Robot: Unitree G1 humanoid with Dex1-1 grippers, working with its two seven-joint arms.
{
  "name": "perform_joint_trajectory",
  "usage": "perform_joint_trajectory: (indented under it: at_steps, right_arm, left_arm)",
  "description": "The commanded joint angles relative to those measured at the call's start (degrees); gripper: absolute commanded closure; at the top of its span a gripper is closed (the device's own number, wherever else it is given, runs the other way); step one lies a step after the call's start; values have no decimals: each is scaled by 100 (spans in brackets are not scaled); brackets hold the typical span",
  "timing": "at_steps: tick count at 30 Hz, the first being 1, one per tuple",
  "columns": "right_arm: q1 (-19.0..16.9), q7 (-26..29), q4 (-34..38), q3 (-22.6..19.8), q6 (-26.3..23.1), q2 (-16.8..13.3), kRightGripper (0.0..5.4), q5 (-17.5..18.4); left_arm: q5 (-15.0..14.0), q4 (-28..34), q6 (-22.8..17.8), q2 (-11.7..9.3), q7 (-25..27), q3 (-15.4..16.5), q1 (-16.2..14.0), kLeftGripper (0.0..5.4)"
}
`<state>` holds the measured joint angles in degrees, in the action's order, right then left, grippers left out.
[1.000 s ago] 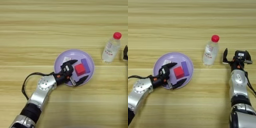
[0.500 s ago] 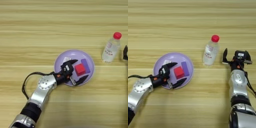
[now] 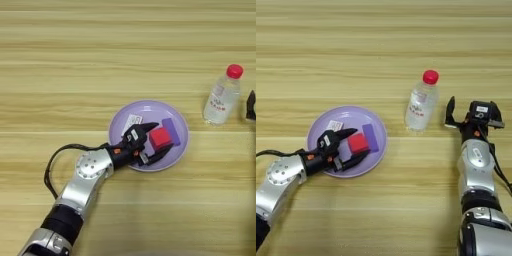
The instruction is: Move the objects on the table
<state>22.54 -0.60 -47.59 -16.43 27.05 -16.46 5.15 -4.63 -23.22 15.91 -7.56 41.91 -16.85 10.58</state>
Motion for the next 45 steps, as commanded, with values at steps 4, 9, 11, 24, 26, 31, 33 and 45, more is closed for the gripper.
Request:
perform_joint_trajectory:
  at_steps: [4, 9, 11, 24, 26, 31, 33, 45]
  right_arm:
    - [75, 2, 8, -11, 19, 2, 0, 47]
    - [76, -1, -9, -12, 19, 0, 0, 45]
    - [77, -3, -16, -13, 18, 0, 0, 45]
    - [81, -20, -24, 4, 10, 25, 0, 33]
    - [81, -21, -29, 5, 11, 29, 0, 33]
    - [70, -38, -6, 5, 4, 37, 0, 29]
    - [66, -44, 5, 3, 3, 38, 0, 29]
    - [-62, -180, 382, 25, 1, 89, 0, -41]
  left_arm:
    - [27, -68, -100, -11, -1, 38, 61, 277]
    - [-137, -24, -185, -10, 163, 80, 55, 315]
    - [-151, 11, -210, -15, 173, 98, 55, 315]
    - [-592, 642, -404, 101, -126, 580, 171, 315]
    - [-664, 775, -455, 112, -196, 672, 197, 315]
    - [-738, 1166, -589, 56, -461, 907, 211, 315]
    - [-714, 1220, -603, 23, -678, 1074, 254, 315]
    - [-451, 96, -493, -376, -2255, 2264, 770, 315]
